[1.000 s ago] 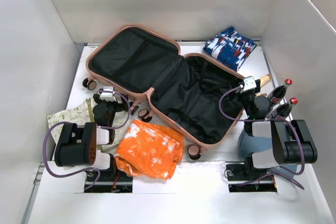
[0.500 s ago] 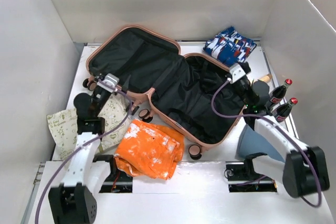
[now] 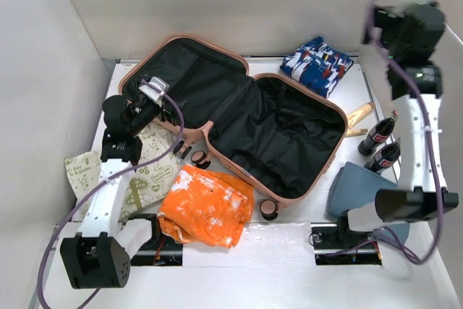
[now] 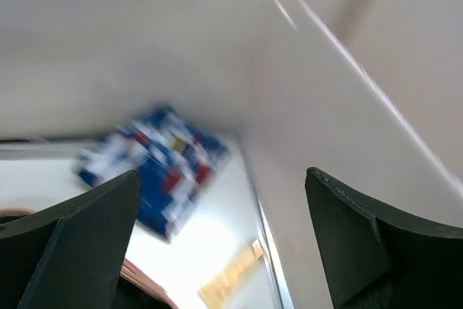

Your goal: Pack the luggage

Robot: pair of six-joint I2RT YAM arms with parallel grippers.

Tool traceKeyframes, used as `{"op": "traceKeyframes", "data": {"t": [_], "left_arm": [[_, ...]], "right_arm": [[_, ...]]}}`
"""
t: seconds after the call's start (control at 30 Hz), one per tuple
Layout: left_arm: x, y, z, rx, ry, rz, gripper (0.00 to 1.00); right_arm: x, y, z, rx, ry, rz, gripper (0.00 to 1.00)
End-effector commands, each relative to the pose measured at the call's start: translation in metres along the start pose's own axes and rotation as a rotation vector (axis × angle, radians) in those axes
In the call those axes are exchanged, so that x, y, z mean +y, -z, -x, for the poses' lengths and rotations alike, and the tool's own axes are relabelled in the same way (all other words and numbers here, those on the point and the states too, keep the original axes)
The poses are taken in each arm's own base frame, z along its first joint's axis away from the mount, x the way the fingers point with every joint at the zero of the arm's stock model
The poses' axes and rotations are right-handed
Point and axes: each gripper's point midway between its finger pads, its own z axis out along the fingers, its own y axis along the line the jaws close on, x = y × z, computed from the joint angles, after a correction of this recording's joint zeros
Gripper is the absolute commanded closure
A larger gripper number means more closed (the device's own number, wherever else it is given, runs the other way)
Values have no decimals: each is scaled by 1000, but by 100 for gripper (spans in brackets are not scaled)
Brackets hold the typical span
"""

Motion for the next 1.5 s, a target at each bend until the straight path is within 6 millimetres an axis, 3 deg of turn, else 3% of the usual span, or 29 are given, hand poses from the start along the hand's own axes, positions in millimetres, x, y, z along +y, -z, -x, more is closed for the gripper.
{"op": "traceKeyframes", "data": {"t": [0.0,0.03,0.07,0.17,0.23,0.33,0.43,0.47,0.5,0.67,0.9,1.0,1.13,1.27,1.47], "left_arm": [[-4,0,14,-11,77,-14,0],[-6,0,9,-1,98,-16,0],[-7,2,14,-18,103,-12,0],[-9,2,7,-8,120,-14,0],[-9,2,7,-8,120,-14,0],[-14,0,4,-2,125,-21,0],[-18,1,0,5,127,1,0],[-20,1,-10,18,124,-1,0],[-23,3,-12,19,124,2,0],[-25,4,-18,9,117,4,0],[-22,4,-24,5,112,33,0],[-19,3,-22,0,107,45,0],[-20,4,-24,7,121,43,0],[-20,4,-22,7,132,43,0],[-21,4,-22,17,147,42,0]], "right_arm": [[-47,35,-147,571,-265,-144,1],[-51,47,-170,624,-302,-190,1],[-55,53,-178,629,-298,-217,1],[-67,74,-191,628,-297,-291,1],[-76,82,-189,617,-315,-324,1],[-103,102,-207,669,-323,-423,1],[-104,114,-232,735,-326,-441,0],[-102,115,-237,750,-326,-440,0],[-99,116,-249,782,-324,-435,0],[-91,113,-270,829,-346,-424,0],[-84,109,-279,784,-341,-384,3],[-80,101,-281,757,-342,-355,13],[-84,100,-291,781,-331,-380,19],[-86,93,-289,747,-323,-381,26],[-88,88,-293,746,-319,-390,49]]}}
